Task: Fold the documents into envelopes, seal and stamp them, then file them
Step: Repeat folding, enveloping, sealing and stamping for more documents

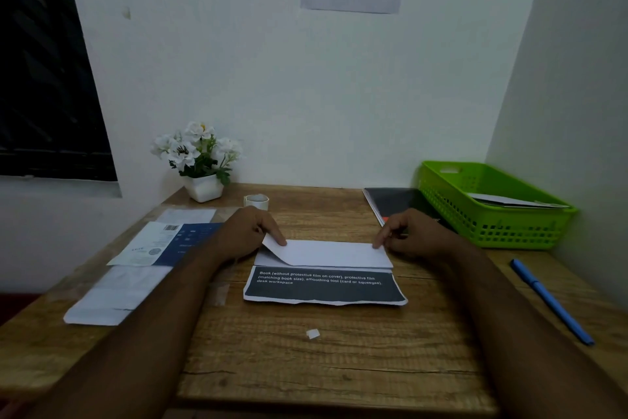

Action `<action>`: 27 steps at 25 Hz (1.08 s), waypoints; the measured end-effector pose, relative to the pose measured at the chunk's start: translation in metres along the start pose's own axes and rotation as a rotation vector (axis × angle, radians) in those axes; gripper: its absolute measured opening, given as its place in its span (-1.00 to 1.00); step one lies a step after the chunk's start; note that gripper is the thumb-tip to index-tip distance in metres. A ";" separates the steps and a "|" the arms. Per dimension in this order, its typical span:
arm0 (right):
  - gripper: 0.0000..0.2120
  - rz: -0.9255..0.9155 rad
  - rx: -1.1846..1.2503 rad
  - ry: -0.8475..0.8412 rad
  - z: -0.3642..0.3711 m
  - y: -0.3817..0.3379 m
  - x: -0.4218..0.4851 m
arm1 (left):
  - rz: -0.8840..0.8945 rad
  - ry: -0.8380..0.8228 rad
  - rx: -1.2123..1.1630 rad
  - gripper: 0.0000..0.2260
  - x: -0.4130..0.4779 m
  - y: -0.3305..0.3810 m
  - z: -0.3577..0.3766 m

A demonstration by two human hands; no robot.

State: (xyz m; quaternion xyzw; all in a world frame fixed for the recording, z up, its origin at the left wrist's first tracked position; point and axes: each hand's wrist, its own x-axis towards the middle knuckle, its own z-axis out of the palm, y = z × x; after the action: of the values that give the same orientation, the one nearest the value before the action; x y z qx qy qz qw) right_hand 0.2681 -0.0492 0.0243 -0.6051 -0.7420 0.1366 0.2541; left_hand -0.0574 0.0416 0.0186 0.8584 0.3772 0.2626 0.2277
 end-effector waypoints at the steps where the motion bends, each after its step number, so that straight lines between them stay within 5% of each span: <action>1: -0.63 0.003 -0.002 -0.008 -0.001 -0.002 0.000 | -0.007 -0.001 0.002 -0.62 0.000 0.000 0.000; 9: -0.67 0.045 0.077 -0.006 -0.002 -0.014 -0.005 | -0.033 -0.031 -0.081 -0.92 0.001 -0.001 0.002; 14: -0.90 0.072 0.134 0.013 0.002 -0.014 -0.006 | -0.020 -0.029 -0.056 -0.78 0.003 -0.004 0.003; 27: -0.47 0.032 0.004 -0.090 0.015 -0.025 0.004 | -0.044 -0.138 0.017 -0.55 0.000 0.002 0.005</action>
State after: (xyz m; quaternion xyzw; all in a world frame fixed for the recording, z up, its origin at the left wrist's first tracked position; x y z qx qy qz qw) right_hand 0.2382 -0.0499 0.0251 -0.6099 -0.7425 0.1691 0.2194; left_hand -0.0535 0.0395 0.0161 0.8677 0.3819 0.1947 0.2516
